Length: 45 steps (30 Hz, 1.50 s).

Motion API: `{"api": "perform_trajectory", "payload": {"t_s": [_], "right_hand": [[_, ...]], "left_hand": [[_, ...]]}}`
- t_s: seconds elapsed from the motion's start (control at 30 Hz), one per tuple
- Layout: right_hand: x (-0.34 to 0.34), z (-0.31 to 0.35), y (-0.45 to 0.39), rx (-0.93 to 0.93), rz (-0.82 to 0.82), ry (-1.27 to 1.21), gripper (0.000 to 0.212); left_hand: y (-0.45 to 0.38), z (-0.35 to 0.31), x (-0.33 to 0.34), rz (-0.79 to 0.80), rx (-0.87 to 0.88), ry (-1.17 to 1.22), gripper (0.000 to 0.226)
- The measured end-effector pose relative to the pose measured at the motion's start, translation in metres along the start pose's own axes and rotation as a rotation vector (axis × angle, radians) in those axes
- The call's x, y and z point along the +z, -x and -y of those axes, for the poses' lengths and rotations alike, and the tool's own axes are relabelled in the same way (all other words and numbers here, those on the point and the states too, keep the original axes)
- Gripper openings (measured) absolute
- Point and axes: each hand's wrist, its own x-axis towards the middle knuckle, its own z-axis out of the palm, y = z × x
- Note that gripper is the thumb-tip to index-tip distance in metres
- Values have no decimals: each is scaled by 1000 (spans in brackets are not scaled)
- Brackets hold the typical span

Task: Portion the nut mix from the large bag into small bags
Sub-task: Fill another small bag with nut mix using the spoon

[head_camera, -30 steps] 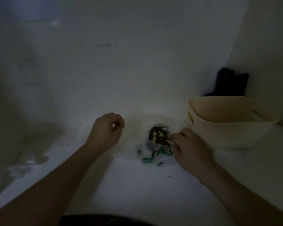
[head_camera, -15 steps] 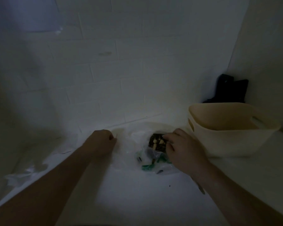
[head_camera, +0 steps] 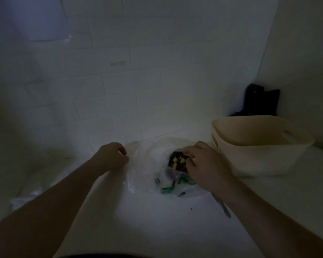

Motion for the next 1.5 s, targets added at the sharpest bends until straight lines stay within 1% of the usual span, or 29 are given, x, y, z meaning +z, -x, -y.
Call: {"api": "perform_trajectory", "payload": {"t_s": [0.07,0.13,0.17,0.2,0.27,0.37,0.43,0.5,0.53,0.6,0.7,0.77,0.83,0.9,0.97,1.03,1.07,1.1,1.17,1.2,1.3,1.37,1.43,1.5], "right_hand": [[-2,1,-1,-19,-27,-29,26],[-4,0,-4,-37,-81,-66,23],[-5,1,-6,-43,-105,-95,20],[-5,2,-9,-49,-124,-135,18],[-6,6,-12,-38,-142,-267,15],[-4,13,-20,50,-128,-535,11],[-1,14,-24,74,-90,-620,12],[2,12,-25,90,-97,-674,18],[4,11,-25,106,-107,-696,20],[9,6,-22,126,-118,-709,22],[17,-6,-21,94,-157,-632,22],[19,-10,-19,88,-162,-632,19],[17,-6,-16,146,-131,-788,19],[16,1,-11,170,-89,-906,18],[17,5,-7,140,-110,-827,17],[19,6,-5,91,-158,-604,14],[21,6,-5,89,-202,-508,11],[21,7,-4,116,-260,-464,9],[19,9,-3,175,-366,-482,11],[19,9,-3,180,-383,-505,13],[21,12,-1,165,-324,-526,14],[24,15,0,137,-305,-514,21],[25,14,0,108,-296,-489,25],[23,10,-2,102,-281,-495,17]], "left_hand": [[4,-4,-18,-133,-8,94,18],[16,-23,-40,-280,69,120,21],[24,-36,-49,-329,124,163,21],[32,-50,-53,-345,187,226,20],[51,-78,-46,-282,333,359,21],[63,-99,-4,-123,499,521,24],[60,-104,23,-18,528,700,25],[54,-107,41,46,531,856,27],[49,-108,48,43,538,876,28],[43,-107,60,7,562,834,25],[42,-105,71,-33,607,835,20],[44,-105,73,-97,633,841,21],[46,-105,75,-130,666,798,22],[49,-103,77,-96,652,812,24],[54,-103,77,-64,586,874,26],[56,-102,75,-72,517,916,23],[56,-102,75,-87,501,919,21],[55,-102,75,-95,496,916,19],[57,-102,77,-100,486,915,17],[57,-102,78,-106,485,909,18],[58,-102,78,-120,507,867,27],[61,-102,78,-101,511,871,32],[63,-103,78,-75,513,870,28],[64,-105,77,-44,513,875,23]]}}
